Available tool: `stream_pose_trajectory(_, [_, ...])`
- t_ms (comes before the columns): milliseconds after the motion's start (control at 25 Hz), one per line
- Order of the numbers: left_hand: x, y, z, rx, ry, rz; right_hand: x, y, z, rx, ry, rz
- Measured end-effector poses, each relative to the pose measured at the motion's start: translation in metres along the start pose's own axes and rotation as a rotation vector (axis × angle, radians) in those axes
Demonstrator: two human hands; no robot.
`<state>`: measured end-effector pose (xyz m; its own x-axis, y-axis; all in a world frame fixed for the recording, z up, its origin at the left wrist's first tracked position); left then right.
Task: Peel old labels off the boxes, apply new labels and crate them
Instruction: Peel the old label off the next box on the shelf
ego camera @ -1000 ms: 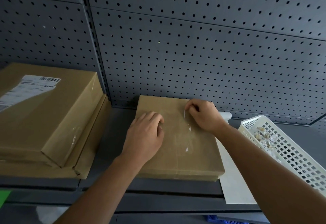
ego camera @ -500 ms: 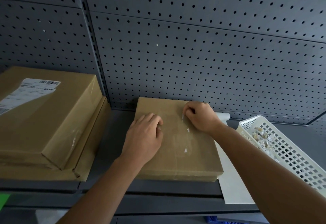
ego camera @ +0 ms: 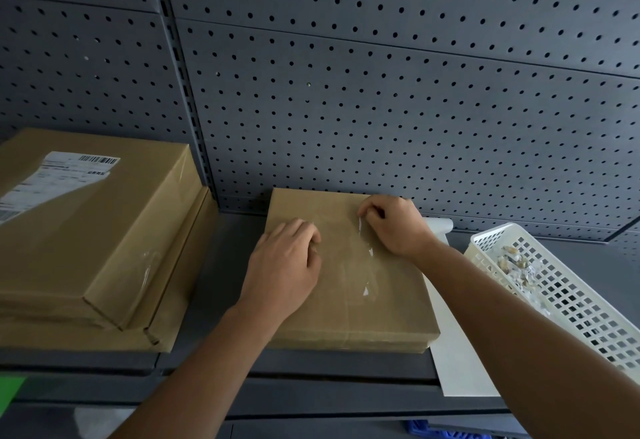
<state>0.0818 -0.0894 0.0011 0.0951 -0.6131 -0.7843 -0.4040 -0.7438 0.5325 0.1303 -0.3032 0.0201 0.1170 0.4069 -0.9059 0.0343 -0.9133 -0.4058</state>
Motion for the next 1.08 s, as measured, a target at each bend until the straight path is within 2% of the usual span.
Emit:
stream_pose_trajectory(240, [0.0,0.002,0.0,0.002,-0.003,0.002,-0.005,0.004,0.001,0.031,-0.007,-0.057])
stream_pose_trajectory(360, [0.0,0.001,0.0,-0.003,0.0,-0.003,-0.008,0.002,0.001,-0.009,-0.007,-0.067])
stream_pose_trajectory(480, [0.0,0.002,0.0,-0.003,-0.001,-0.004,-0.008,0.0,-0.004,-0.04,-0.064,0.042])
stream_pose_trajectory(680, [0.0,0.003,0.0,-0.004,-0.005,-0.004,-0.007,-0.004,-0.015,-0.268,-0.094,0.409])
stream_pose_trajectory(840, [0.0,0.002,0.0,-0.007,-0.004,-0.008,-0.007,-0.013,-0.019,-0.306,-0.153,0.564])
stream_pose_trajectory(960, [0.0,0.001,0.0,-0.008,-0.006,-0.012,-0.006,-0.01,-0.019,-0.33,-0.163,0.51])
stream_pose_trajectory(1080, [0.001,0.001,-0.001,-0.007,-0.005,-0.005,-0.007,0.003,-0.013,-0.321,-0.066,0.331])
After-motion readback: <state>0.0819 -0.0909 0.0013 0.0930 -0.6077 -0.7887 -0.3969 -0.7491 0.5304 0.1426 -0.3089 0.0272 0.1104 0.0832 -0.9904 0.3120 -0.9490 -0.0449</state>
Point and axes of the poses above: each hand's wrist, its own z-axis away from the middle knuckle, its own x-axis out of the palm, y = z × x, the point moved 2 cm from there along -z, towards the middle knuckle, and after that the axes turned 9 degrees about z, right-handed, at the moved point
